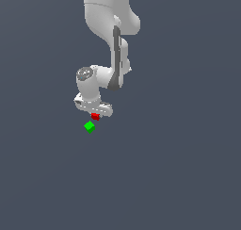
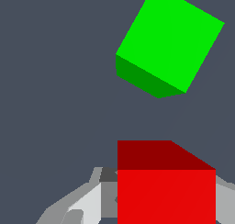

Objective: Stack the red cube on top of the green cube.

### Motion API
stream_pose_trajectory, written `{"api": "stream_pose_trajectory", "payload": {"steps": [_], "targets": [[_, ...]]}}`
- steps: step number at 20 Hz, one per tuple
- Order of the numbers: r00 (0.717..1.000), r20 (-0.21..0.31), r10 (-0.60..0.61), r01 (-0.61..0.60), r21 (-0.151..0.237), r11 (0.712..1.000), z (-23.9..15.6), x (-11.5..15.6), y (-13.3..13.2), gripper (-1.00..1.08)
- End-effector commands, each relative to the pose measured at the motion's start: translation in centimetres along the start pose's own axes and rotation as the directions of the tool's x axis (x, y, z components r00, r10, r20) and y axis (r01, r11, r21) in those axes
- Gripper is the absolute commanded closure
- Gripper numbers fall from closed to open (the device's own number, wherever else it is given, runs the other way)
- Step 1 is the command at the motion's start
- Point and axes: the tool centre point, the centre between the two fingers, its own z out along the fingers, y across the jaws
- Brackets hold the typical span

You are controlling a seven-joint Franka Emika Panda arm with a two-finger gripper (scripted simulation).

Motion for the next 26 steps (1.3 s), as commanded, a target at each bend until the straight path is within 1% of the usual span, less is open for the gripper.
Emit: {"api": "stream_pose_trajectory", "payload": {"steps": [1, 9, 14, 19, 26], "targets": [[1.000, -0.001, 0.000, 0.000, 0.000, 1.000, -1.0, 0.0, 0.0, 1.08], [1.000, -0.001, 0.000, 0.000, 0.000, 1.000, -6.0, 0.0, 0.0, 1.08], [1.000, -0.002, 0.000, 0.000, 0.000, 1.000, -8.1, 0.0, 0.0, 1.08], [1.000, -0.002, 0.000, 0.000, -0.001, 1.000, -8.9, 0.1, 0.0, 1.08], [1.000, -0.002, 0.000, 0.000, 0.000, 1.000, -8.4, 0.5, 0.0, 1.08]]}}
